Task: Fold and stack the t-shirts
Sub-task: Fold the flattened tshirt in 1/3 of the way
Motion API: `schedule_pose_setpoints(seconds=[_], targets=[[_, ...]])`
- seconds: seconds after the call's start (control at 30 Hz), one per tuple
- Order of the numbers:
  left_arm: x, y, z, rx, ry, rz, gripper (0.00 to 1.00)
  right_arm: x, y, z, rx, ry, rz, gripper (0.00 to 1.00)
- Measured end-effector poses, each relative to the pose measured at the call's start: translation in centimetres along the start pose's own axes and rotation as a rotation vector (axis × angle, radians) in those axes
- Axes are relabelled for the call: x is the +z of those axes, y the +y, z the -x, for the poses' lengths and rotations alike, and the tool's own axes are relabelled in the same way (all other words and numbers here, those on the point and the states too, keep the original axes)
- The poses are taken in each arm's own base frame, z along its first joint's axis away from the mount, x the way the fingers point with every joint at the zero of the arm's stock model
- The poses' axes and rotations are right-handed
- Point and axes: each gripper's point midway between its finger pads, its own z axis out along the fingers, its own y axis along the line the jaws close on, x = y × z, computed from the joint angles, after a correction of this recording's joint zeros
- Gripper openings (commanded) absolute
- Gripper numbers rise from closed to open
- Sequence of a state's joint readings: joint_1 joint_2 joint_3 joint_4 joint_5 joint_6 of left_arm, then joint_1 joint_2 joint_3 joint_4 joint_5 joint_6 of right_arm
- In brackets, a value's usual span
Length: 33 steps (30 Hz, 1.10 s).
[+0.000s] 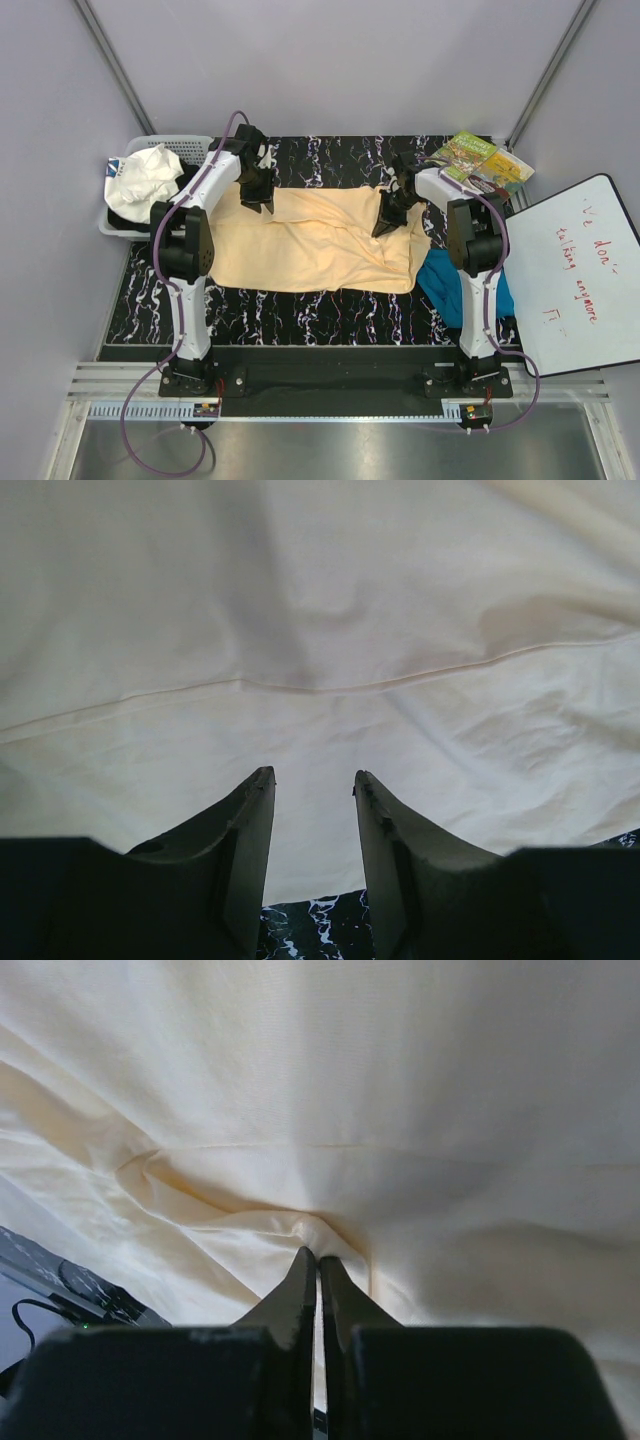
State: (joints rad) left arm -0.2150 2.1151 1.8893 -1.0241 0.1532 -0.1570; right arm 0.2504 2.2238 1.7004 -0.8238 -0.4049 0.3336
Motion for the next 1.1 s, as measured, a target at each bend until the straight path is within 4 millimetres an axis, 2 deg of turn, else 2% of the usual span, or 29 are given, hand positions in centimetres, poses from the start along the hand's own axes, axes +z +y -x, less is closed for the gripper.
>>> schedule_pose_setpoints(seconds=[0.17,0.27,0.47,0.53,0.6,0.63,0.67,0.77,0.8,0.93,0.97,1.0,1.03,1.07,1.1], targets=[[0.0,0.0,0.0,0.000,0.000,0.001,0.42,0.0,0.2,-0.5,0.000,0.009,0.017,0.00],[0.0,0.0,0.0,0.000,0.000,0.001,0.42,-0.7,0.7,-1.1,-0.006,0.020,0.037,0.00],[0.0,0.0,0.0,0.000,0.001,0.001,0.43,-3.6,3.7,-3.0,-0.103,0.036,0.093,0.00],[0.0,0.0,0.0,0.000,0.001,0.001,0.43,-3.9,5.1,-4.3,-0.148,0.065,0.119,0.06],[0.1,0.0,0.0,-0.001,0.001,0.001,0.47,-3.8,6.2,-5.9,-0.192,0.110,0.139,0.18],[0.1,0.0,0.0,-0.001,0.002,0.001,0.49,-3.6,6.6,-6.8,-0.209,0.139,0.147,0.28],[0.1,0.0,0.0,-0.001,0.002,0.001,0.57,-3.4,7.0,-7.7,-0.228,0.169,0.155,0.32],[0.1,0.0,0.0,-0.002,0.002,0.001,0.68,-3.2,7.7,-9.3,-0.253,0.220,0.164,0.35],[0.1,0.0,0.0,0.001,0.002,0.001,0.69,-3.2,7.7,-9.5,-0.255,0.224,0.162,0.35],[0.1,0.1,0.0,-0.001,0.002,0.003,0.71,-3.2,6.8,-8.8,-0.249,0.201,0.115,0.35],[0.1,0.1,0.0,0.000,0.001,0.004,0.64,-3.3,6.5,-8.2,-0.247,0.182,0.095,0.34],[0.1,0.1,0.0,-0.001,0.002,0.004,0.50,-3.5,6.2,-7.4,-0.243,0.158,0.075,0.31],[0.1,0.1,0.0,-0.001,0.002,0.004,0.28,-3.8,5.9,-6.5,-0.239,0.128,0.058,0.19],[0.1,0.1,0.0,-0.002,0.001,0.005,0.00,-4.1,5.6,-5.4,-0.233,0.092,0.036,0.00],[0.1,0.1,-0.1,-0.004,0.003,0.004,0.00,-4.5,5.2,-4.3,-0.227,0.056,0.012,0.00]])
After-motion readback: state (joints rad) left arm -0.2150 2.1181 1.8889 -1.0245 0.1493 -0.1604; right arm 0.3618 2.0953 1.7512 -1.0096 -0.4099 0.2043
